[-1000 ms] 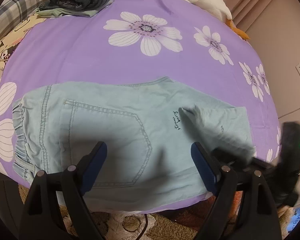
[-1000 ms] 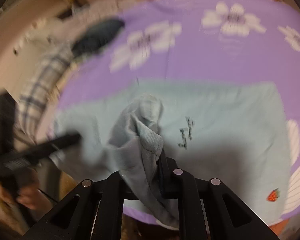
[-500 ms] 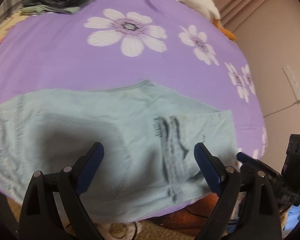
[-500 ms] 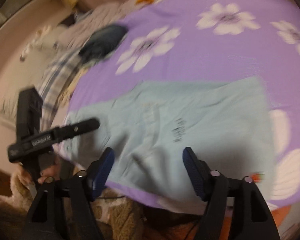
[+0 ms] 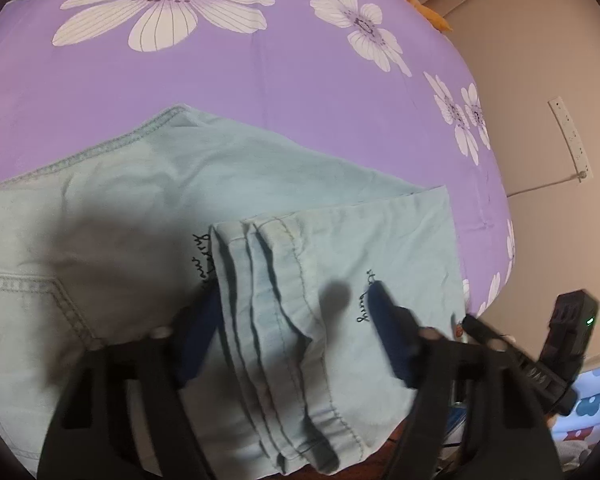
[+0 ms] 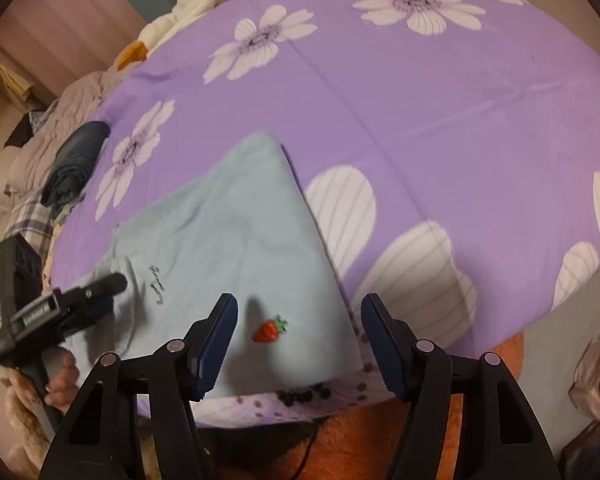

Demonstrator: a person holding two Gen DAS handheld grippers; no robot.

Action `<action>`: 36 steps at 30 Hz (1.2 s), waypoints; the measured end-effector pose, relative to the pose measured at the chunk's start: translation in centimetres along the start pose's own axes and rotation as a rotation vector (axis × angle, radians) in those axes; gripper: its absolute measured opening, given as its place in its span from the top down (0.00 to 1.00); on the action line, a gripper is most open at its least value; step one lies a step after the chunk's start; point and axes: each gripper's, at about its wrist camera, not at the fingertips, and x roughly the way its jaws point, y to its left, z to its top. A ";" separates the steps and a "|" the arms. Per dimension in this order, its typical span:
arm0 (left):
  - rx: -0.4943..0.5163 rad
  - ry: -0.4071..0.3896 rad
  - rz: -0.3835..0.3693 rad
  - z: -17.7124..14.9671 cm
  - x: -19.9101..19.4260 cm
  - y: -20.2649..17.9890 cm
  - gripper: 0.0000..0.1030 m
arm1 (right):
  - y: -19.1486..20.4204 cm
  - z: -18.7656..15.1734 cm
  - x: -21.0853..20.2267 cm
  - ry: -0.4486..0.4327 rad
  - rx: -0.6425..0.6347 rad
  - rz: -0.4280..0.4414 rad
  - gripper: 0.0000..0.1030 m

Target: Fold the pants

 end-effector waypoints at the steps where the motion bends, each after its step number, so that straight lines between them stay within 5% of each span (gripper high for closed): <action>1: -0.008 0.016 -0.031 0.1 0.4 0.0 0.52 | 0.0 -0.1 0.2 0.009 0.002 0.000 0.36; 4: -0.041 0.044 -0.065 0.4 1.3 0.4 0.85 | -0.1 -0.3 1.0 0.039 0.016 0.012 0.42; 6: -0.059 0.052 -0.078 0.5 1.1 0.5 0.87 | -0.2 -0.4 1.1 0.038 0.016 -0.001 0.44; 12: 0.026 -0.081 -0.016 1.4 -2.9 -0.7 0.87 | 0.7 0.1 -0.5 0.005 -0.021 0.015 0.52; 17: 0.022 0.026 0.065 1.8 0.4 0.9 0.82 | 2.7 2.1 0.0 -0.035 -0.098 -0.022 0.60; 19: 0.005 0.007 0.049 1.4 0.4 1.5 0.81 | 3.6 3.4 0.5 -0.058 -0.124 -0.018 0.73; 25: 0.022 0.010 0.067 -0.1 -0.6 1.8 0.77 | 5.0 5.9 3.6 -0.038 -0.174 -0.044 0.75; 36: 0.024 0.021 0.088 -4.3 -1.7 2.1 0.75 | 3.2 0.5 2.8 0.071 -0.163 -0.057 0.75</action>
